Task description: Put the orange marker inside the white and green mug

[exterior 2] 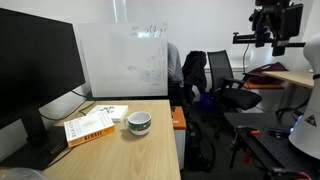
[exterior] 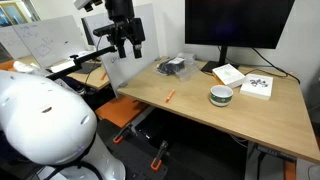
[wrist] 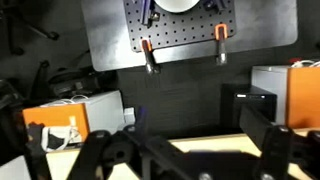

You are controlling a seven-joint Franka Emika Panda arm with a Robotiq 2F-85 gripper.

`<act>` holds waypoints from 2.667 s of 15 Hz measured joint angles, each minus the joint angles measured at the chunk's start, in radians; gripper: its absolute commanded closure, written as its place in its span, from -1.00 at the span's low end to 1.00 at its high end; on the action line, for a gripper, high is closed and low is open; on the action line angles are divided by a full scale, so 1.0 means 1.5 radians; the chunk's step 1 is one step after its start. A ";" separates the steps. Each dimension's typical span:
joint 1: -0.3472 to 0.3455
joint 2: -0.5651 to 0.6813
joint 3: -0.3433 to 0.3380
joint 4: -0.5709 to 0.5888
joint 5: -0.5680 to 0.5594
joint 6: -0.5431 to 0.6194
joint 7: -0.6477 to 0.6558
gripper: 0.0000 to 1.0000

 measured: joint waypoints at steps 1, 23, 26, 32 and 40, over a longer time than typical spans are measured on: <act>0.000 0.000 0.000 0.000 0.000 0.000 0.000 -1.00; 0.066 0.693 -0.036 0.334 0.010 0.511 -0.115 -1.00; 0.073 0.797 -0.038 0.408 0.003 0.510 -0.104 -1.00; 0.087 0.944 -0.054 0.502 -0.005 0.509 -0.103 -0.99; 0.086 1.050 -0.051 0.568 -0.003 0.510 -0.109 -0.17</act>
